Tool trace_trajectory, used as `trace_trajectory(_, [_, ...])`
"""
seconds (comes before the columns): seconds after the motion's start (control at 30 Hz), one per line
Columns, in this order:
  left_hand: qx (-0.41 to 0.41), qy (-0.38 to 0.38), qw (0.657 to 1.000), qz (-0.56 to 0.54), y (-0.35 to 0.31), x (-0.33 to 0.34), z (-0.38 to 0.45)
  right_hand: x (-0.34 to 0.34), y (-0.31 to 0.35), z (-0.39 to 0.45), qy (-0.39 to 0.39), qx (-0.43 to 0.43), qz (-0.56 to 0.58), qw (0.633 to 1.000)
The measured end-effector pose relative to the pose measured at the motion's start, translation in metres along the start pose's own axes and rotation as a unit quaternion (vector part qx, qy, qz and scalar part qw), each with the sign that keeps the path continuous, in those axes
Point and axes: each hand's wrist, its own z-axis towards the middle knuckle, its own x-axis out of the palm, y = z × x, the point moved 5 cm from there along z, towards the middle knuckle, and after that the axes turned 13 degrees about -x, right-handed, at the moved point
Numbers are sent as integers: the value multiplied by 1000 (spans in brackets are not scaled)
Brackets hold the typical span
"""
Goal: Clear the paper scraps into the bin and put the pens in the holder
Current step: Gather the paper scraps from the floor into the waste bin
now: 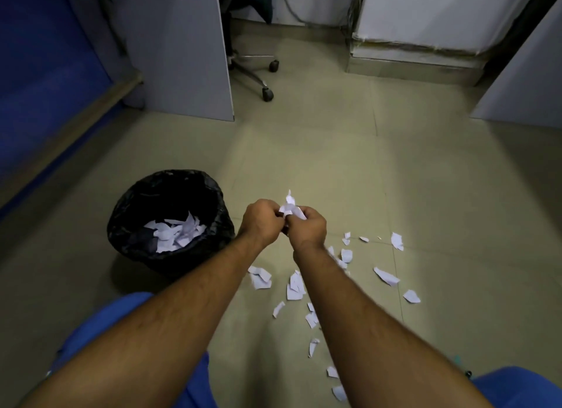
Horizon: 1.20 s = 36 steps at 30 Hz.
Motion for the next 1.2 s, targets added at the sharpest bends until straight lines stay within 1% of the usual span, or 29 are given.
trace_trajectory(0.13, [7,-66,997,32,6,-59,12,59,24,-2,38,-23,23,999])
trace_trajectory(0.23, [-6,-122,991,53,25,-108,17,111,28,-12,56,-14,25,998])
trace_trajectory(0.3, [-21,-145,988,51,44,-133,22,142,29,-20,80,-3,22,997])
trace_trajectory(0.4, [-47,-160,985,34,82,-161,31,185,25,-36,125,23,4,992])
trace_trajectory(0.57, [-94,-159,983,8,117,-165,38,217,14,-44,179,21,-71,981])
trace_trajectory(0.67, [-110,-184,975,57,118,-163,40,218,14,-44,209,13,-110,971])
trace_trajectory(0.73, [-113,-190,973,70,114,-160,41,213,15,-41,201,3,-111,973])
trace_trajectory(0.8, [-96,-162,979,81,106,-155,45,202,23,-38,173,-26,-120,977])
trace_trajectory(0.87, [-62,-122,986,94,91,-149,50,185,33,-32,125,-54,-120,983])
trace_trajectory(0.97, [-16,-96,987,127,65,-134,52,159,42,-20,73,-80,-113,988])
trace_trajectory(1.07, [10,-76,983,169,40,-107,53,129,43,-6,43,-83,-92,991])
trace_trajectory(1.2, [9,-39,983,179,19,-59,54,69,24,10,3,-78,-117,990])
